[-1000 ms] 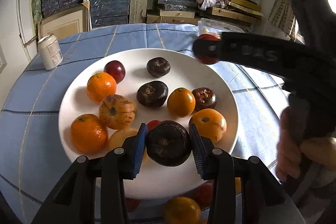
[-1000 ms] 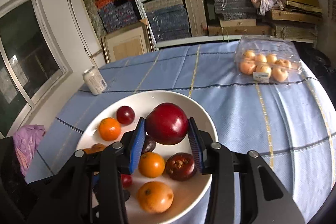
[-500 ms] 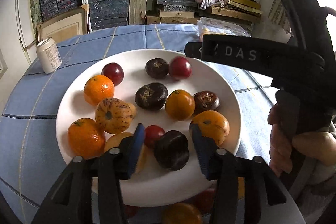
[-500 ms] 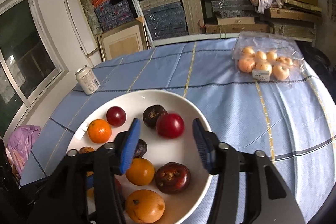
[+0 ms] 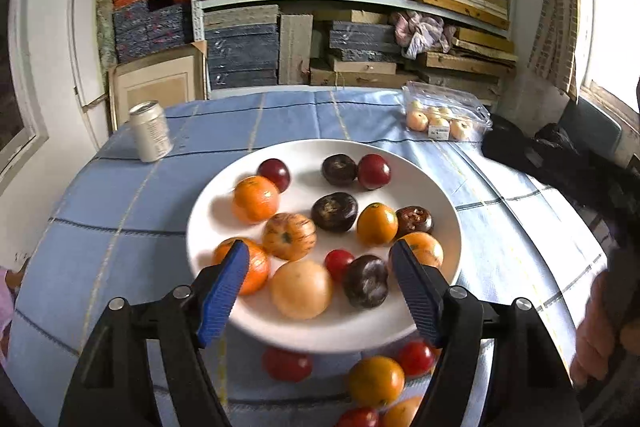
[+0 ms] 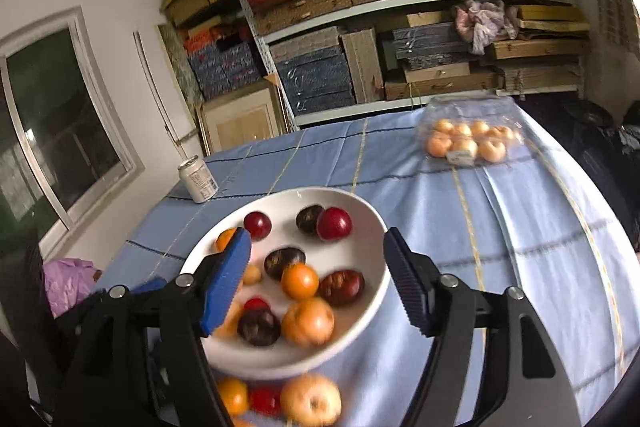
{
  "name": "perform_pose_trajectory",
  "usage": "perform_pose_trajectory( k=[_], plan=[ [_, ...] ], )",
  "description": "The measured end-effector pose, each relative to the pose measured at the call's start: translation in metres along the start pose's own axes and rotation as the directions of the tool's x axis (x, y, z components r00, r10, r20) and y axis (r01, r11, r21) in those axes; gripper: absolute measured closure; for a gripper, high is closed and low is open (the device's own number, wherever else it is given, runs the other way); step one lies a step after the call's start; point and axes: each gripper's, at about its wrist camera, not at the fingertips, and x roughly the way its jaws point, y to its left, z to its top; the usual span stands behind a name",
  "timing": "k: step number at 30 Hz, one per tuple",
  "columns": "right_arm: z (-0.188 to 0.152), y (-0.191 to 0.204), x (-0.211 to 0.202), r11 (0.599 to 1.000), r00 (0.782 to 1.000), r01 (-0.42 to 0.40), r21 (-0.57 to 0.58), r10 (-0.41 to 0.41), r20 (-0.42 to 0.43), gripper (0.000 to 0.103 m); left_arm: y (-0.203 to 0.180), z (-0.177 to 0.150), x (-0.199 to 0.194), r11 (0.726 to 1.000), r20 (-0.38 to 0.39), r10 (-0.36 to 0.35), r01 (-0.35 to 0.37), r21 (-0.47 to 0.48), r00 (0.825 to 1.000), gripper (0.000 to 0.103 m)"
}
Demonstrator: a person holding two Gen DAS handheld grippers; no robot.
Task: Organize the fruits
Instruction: 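Withdraw both open grippers from the plate toward the remaining fruits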
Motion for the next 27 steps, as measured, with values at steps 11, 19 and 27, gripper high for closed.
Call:
perform_pose_trajectory(
  k=[11, 19, 27],
  plan=[
    [-0.087, -0.012, -0.054, 0.999, 0.998, 0.034, 0.013, -0.033, -0.058, 0.032, 0.033, -0.055, -0.040, 0.996, -0.027, 0.072, -0.074, -0.058, 0.997, 0.018],
    [-0.101, -0.005, -0.061, 0.999, 0.997, 0.030, -0.012, -0.031, -0.065, 0.026, 0.031, -0.070, -0.042, 0.995, -0.040, 0.090, -0.092, -0.039, 0.995, 0.018],
    [-0.099, -0.005, -0.061, 1.000, 0.998, 0.029, -0.008, -0.030, -0.059, 0.020, 0.020, -0.074, -0.038, 0.996, -0.055, 0.088, -0.088, 0.002, 0.995, 0.018]
  ],
)
